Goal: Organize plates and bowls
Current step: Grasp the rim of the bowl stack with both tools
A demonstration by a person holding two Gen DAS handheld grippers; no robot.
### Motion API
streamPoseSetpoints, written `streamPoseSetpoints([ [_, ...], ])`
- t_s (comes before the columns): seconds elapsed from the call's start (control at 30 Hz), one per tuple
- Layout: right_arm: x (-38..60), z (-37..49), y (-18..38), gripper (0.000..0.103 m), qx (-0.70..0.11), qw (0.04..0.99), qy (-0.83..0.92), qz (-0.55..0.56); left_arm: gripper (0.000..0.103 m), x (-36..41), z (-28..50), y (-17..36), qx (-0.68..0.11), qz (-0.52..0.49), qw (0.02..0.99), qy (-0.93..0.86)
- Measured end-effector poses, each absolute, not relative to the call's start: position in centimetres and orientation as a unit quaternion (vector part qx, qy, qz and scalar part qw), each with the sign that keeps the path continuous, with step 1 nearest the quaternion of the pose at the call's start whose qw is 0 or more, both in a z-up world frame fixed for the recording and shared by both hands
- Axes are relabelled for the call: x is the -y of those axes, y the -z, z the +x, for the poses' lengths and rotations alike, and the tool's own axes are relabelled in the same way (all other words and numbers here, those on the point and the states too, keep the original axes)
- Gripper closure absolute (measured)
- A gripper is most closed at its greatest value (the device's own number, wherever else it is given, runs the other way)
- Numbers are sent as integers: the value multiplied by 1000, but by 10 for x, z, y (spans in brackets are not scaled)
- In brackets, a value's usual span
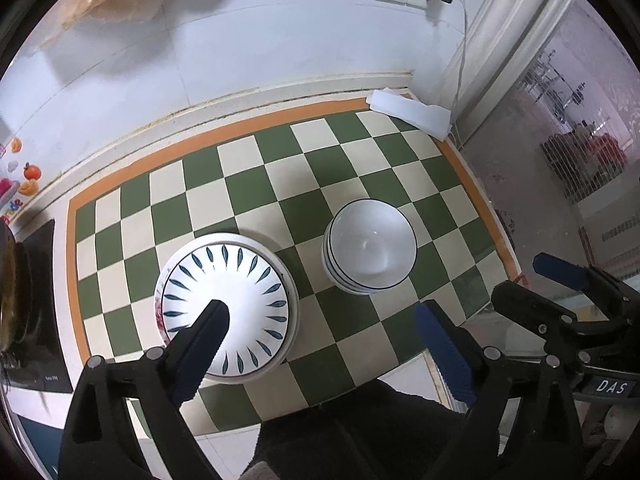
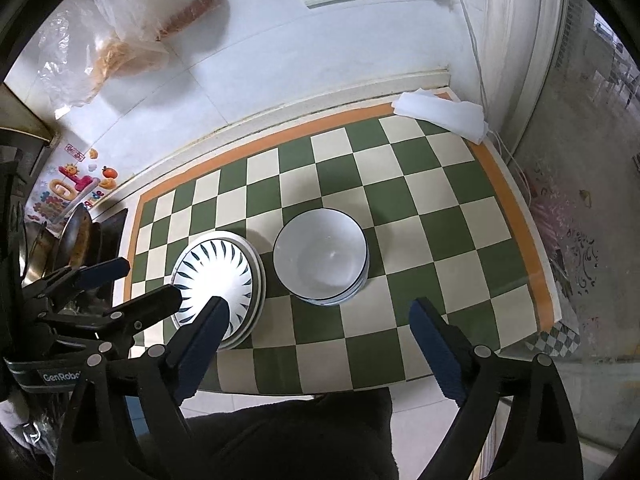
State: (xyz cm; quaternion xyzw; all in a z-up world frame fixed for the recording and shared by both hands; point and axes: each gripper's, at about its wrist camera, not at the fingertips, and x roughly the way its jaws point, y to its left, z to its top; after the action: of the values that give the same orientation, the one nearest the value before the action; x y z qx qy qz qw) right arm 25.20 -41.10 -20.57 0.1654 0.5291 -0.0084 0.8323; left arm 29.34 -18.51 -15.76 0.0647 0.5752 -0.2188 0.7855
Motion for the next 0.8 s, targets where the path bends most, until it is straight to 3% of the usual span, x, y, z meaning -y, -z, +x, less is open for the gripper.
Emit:
streamPoseSetpoints([
  [0.37,426,267,227,8,-534,822,3,196,7,194,316,188,-605,47,764,219],
  [0.8,485,325,383,8,-572,732,-48,368,7,231,402,306,-704,-30,680,201],
])
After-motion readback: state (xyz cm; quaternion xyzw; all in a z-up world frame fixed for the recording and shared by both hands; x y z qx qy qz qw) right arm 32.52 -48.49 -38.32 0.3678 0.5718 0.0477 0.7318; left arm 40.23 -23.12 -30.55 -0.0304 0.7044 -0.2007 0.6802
